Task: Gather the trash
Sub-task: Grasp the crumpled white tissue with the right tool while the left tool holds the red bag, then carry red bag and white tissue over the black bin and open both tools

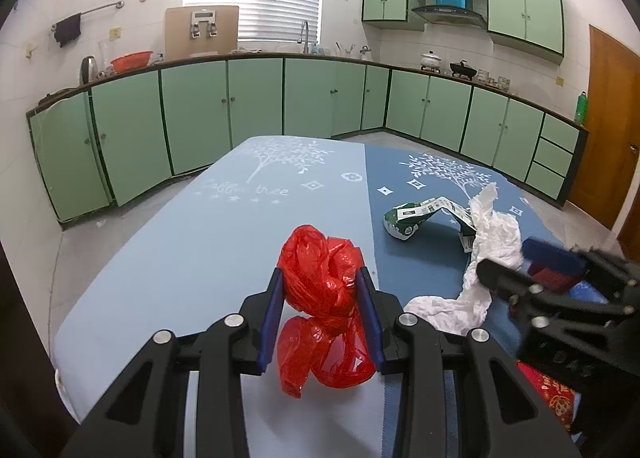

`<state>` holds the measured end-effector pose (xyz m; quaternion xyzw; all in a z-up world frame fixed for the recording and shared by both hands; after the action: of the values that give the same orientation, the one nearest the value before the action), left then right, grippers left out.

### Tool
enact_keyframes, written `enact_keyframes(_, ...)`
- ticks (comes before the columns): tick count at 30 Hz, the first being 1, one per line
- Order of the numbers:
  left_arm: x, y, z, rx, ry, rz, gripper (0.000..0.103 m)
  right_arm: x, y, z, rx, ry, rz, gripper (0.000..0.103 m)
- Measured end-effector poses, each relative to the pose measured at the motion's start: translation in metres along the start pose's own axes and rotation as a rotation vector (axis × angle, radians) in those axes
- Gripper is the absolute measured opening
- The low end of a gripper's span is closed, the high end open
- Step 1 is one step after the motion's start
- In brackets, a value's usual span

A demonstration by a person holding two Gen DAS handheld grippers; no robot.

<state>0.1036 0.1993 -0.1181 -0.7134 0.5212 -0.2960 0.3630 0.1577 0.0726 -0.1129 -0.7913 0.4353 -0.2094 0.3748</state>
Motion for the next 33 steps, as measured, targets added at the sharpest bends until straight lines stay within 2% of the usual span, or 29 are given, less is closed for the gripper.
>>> enact_keyframes(2, 0.0, 0.0, 0.0, 0.0, 0.001, 0.001, 0.036, 0.0, 0.0, 0.0, 0.001, 0.005, -0.014, 0.05)
enact_keyframes(4, 0.0, 0.0, 0.0, -0.001, 0.003, 0.002, 0.036, 0.0, -0.001, 0.001, -0.006, 0.004, -0.033, 0.033)
enact_keyframes(5, 0.001, 0.0, 0.0, -0.002, 0.004, 0.002, 0.036, -0.001, -0.002, 0.0, -0.008, -0.001, -0.044, 0.029)
enact_keyframes(7, 0.002, -0.001, 0.0, 0.0, 0.007, 0.004, 0.036, -0.003, -0.002, -0.001, -0.008, -0.016, -0.065, 0.005)
enact_keyframes(8, 0.002, -0.001, 0.0, 0.001, 0.007, 0.006, 0.036, -0.004, -0.003, -0.002, -0.01, -0.032, -0.072, 0.002)
enact_keyframes(15, 0.003, -0.002, -0.004, 0.01, 0.01, 0.012, 0.036, -0.002, -0.02, -0.032, 0.094, -0.054, -0.093, 0.0)
enact_keyframes(21, 0.007, -0.007, -0.011, 0.028, 0.028, 0.012, 0.036, 0.016, -0.037, -0.054, 0.149, -0.064, -0.037, 0.0)
enact_keyframes(27, 0.027, -0.03, -0.024, 0.072, 0.076, 0.029, 0.036, 0.047, -0.053, -0.078, 0.202, -0.042, 0.02, 0.0)
enact_keyframes(33, 0.06, -0.062, -0.04, 0.12, 0.157, 0.046, 0.036, 0.084, -0.066, -0.102, 0.252, 0.004, 0.069, 0.0)
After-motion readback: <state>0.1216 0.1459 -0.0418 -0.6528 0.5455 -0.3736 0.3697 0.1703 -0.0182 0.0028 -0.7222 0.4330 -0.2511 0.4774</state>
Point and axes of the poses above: each gripper's, at about its wrist camera, not at the fingertips, and z roughly the way its jaws point, x to its right, y to its underside, the point moved 4 cm from there along z, roughly the way its jaws point
